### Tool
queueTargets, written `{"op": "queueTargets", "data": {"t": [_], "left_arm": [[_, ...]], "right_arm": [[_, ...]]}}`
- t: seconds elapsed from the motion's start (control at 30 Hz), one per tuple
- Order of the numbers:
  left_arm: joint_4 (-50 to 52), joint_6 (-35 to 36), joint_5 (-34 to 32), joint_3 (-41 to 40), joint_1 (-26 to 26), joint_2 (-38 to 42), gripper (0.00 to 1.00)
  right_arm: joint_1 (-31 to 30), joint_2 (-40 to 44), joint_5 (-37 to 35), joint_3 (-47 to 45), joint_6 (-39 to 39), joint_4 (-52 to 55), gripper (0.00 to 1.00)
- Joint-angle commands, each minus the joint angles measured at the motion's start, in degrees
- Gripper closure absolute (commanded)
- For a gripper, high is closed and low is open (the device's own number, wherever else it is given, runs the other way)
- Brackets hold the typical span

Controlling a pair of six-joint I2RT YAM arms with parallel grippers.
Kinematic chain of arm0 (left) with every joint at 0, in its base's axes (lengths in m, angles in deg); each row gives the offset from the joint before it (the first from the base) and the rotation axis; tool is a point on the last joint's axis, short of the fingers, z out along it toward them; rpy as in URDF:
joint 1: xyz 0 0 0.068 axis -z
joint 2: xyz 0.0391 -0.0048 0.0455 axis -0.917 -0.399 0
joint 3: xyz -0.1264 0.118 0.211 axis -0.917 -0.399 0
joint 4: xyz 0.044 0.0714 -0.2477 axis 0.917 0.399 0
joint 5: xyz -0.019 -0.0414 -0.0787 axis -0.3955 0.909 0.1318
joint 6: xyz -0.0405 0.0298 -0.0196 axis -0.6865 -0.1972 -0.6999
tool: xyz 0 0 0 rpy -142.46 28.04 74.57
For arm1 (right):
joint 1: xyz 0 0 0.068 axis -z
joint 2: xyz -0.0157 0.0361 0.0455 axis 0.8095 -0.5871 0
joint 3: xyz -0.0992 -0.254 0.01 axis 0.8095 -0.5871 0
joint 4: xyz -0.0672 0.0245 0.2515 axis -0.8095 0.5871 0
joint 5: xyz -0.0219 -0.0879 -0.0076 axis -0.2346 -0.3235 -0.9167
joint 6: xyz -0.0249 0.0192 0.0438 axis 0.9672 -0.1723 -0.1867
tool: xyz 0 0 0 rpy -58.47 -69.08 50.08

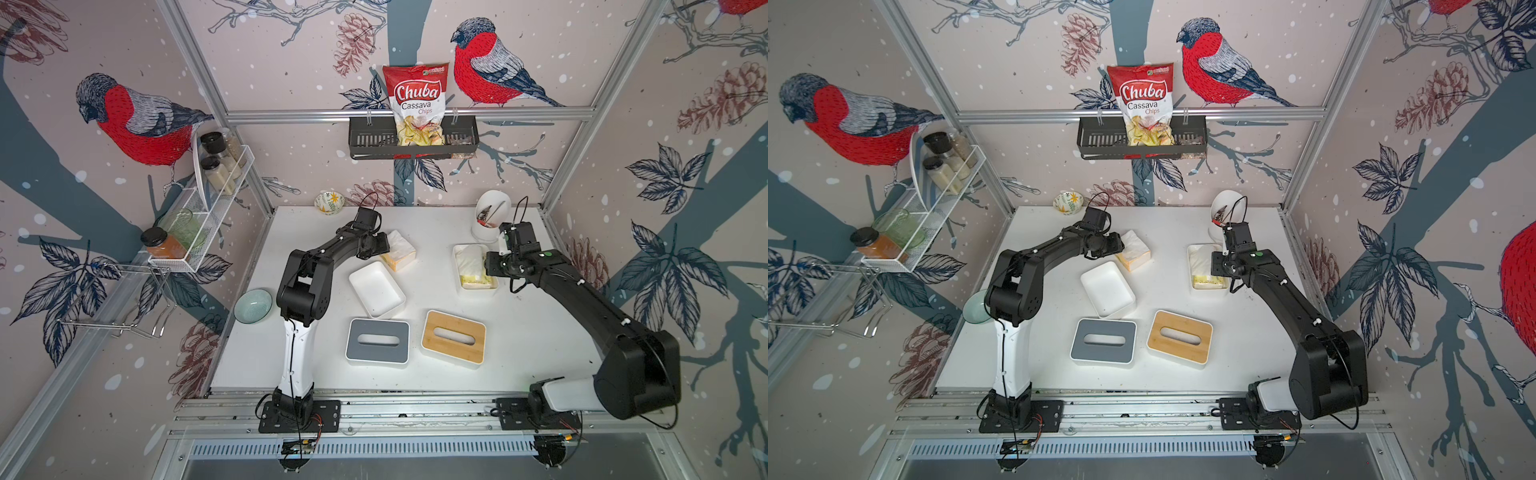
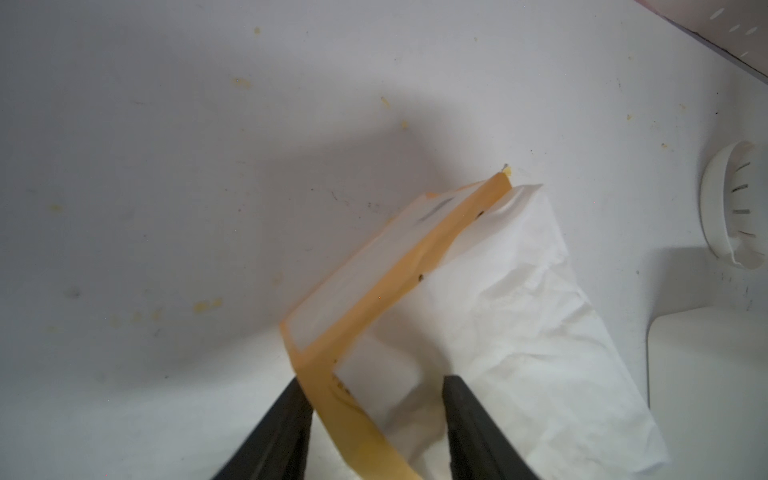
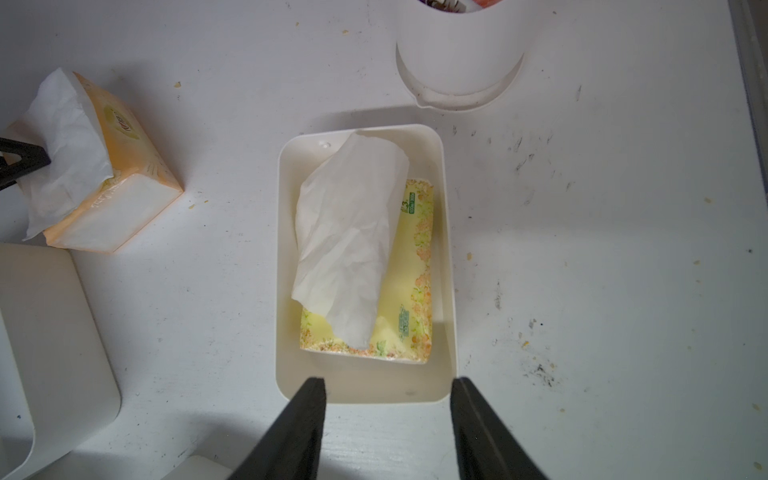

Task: Put the tissue paper into the tissue box
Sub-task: Pick up the paper towel from the center of the board.

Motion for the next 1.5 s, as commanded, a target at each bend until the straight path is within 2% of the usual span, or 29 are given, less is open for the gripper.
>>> {"op": "queueTargets", "data": {"t": [0.0,0.13,0.3,0.37,0.8,1.13,1.27,1.47], "left_arm": [[-2.22,-0.55,0.43,0.42,-0.03,-0.48,0.50],[-4.17,-1.05,0.86,-0.50,0.12,-0.67,0.63],[-8.54,-1.89,1.55,-3.05,0.37,0.32,0.93],[-10.51,-2.18,1.13,-4.14,0.66,1.31,1.00],[-11.03,-3.14,2.02,-1.40,2.38,4.00,1.00],[-8.62,-3.46,1.94,-2.39,3.88,10.86,1.00],[-8.72,-3.76,1.67,-6.20,4.46,15.52,1.00],[-12.71,-6.03,2.19,-16.85,4.78,25.61,1.00]], "right_arm": [[-0.13,-0.39,0.24,0.26,0.01,-0.67,0.46],[-0.10,-0.59,0.13,0.43,0.09,-0.59,0.46],[-0.06,-1.08,0.39,0.67,0.12,-0.62,0.46],[-0.05,-1.30,0.47,0.86,0.22,-0.59,0.46],[-0.05,-0.90,0.93,0.61,0.16,-0.73,0.46],[-0.14,-0.64,1.16,0.34,0.04,-0.93,0.46],[-0.08,-0.36,1.19,0.09,0.03,-1.00,0.46],[-0.30,-0.53,1.58,-0.01,0.01,-1.31,0.46]]}}
